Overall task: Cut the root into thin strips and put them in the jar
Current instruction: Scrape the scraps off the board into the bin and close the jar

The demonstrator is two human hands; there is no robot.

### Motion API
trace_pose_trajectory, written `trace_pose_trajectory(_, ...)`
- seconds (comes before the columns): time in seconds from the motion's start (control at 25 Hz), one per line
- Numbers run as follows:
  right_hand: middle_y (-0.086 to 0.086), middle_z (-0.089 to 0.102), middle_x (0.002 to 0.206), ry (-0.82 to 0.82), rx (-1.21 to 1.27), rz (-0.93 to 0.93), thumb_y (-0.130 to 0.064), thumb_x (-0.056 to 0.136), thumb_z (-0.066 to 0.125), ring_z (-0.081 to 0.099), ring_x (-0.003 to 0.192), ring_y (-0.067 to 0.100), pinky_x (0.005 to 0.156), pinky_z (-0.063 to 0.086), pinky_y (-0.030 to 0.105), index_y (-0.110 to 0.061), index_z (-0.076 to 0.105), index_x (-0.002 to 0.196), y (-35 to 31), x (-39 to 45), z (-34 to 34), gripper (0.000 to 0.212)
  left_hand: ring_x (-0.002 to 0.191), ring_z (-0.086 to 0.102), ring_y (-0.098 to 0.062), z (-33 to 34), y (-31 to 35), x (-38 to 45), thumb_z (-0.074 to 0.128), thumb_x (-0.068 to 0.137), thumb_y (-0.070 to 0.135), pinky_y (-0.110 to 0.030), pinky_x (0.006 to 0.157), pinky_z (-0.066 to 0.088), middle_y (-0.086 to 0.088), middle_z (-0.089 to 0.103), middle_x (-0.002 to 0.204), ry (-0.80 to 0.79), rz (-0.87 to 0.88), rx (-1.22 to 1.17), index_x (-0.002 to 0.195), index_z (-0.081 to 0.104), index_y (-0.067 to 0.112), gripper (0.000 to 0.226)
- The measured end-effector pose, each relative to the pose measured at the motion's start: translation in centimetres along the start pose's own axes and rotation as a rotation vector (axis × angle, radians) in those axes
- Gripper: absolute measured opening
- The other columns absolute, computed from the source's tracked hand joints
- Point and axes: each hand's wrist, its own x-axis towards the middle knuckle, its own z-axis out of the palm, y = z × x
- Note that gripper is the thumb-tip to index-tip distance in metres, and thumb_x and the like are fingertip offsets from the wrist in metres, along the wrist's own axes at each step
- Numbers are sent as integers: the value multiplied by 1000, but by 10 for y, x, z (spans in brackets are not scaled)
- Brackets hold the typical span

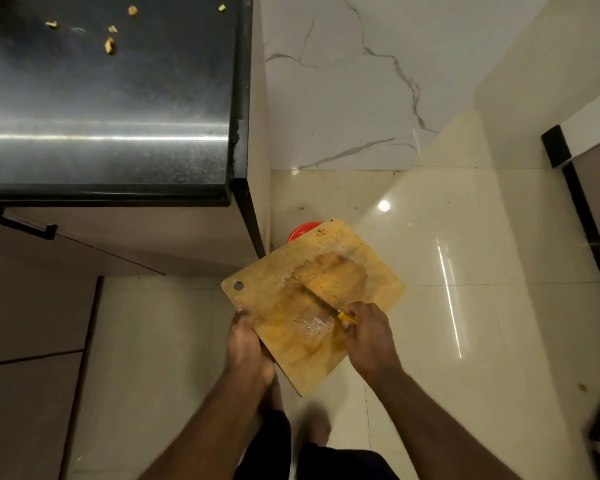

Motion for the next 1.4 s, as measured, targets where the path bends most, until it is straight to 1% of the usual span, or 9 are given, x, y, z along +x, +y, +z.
trace_pose_trajectory(0.16,-4,55,103,-167,72,-157,-15,88,59,51,101,18,89,45,36,-22,63,103,6,24,11,17,114,66,-39,17,-18,30,38,106,48,-66,100,46,-16,69,125,21,-13,-42,133,60,17,47)
trace_pose_trajectory(0.32,0,58,103,-169,50,-199,-13,87,60,53,100,23,87,47,39,-20,64,103,40,71,13,18,117,63,-44,33,-38,45,42,105,44,-70,100,44,-20,66,128,43,24,-124,136,56,13,47)
trace_pose_trajectory(0.52,5,60,106,-199,4,-68,-13,89,63,54,102,26,88,48,43,-15,64,105,82,159,2,16,111,67,-42,48,-53,45,40,106,43,-60,84,57,-20,68,126,103,91,-187,136,57,12,46)
trace_pose_trajectory(0.68,-4,57,97,-378,20,-280,-13,90,65,52,94,15,82,47,31,-18,66,99,94,161,-10,11,101,72,-36,61,-53,46,39,107,43,-50,69,60,-17,70,121,133,144,-182,132,60,12,44)
trace_pose_trajectory(0.88,5,59,98,-208,-49,-114,-9,89,63,57,94,28,82,52,42,-12,67,99,115,196,-7,11,97,73,-38,60,-55,44,41,106,42,-51,65,59,-19,70,121,167,147,-185,131,60,12,44)
trace_pose_trajectory(0.96,2,59,98,-191,3,-105,-8,91,61,58,94,24,82,51,32,-10,67,101,103,196,-4,12,95,73,-37,58,-56,40,39,107,38,-48,63,60,-19,71,119,164,155,-182,130,61,11,42)
trace_pose_trajectory(1.04,-8,56,94,-301,78,-237,-9,91,58,54,90,11,79,45,16,-14,67,97,76,175,3,12,90,75,-34,59,-57,36,36,108,35,-45,60,60,-17,74,112,154,160,-175,127,62,12,40)
trace_pose_trajectory(1.2,-11,58,104,-503,78,-488,-24,92,50,47,97,8,88,42,28,-28,64,101,46,133,28,17,89,74,-36,60,-57,34,36,108,37,-44,59,60,-22,71,116,187,175,-174,131,58,10,42)
trace_pose_trajectory(1.4,-3,58,112,-332,17,-207,-18,95,51,52,104,18,95,48,34,-20,64,107,54,164,31,17,99,73,-36,47,-57,30,38,107,45,-48,69,60,-14,73,116,232,133,-180,132,60,16,44)
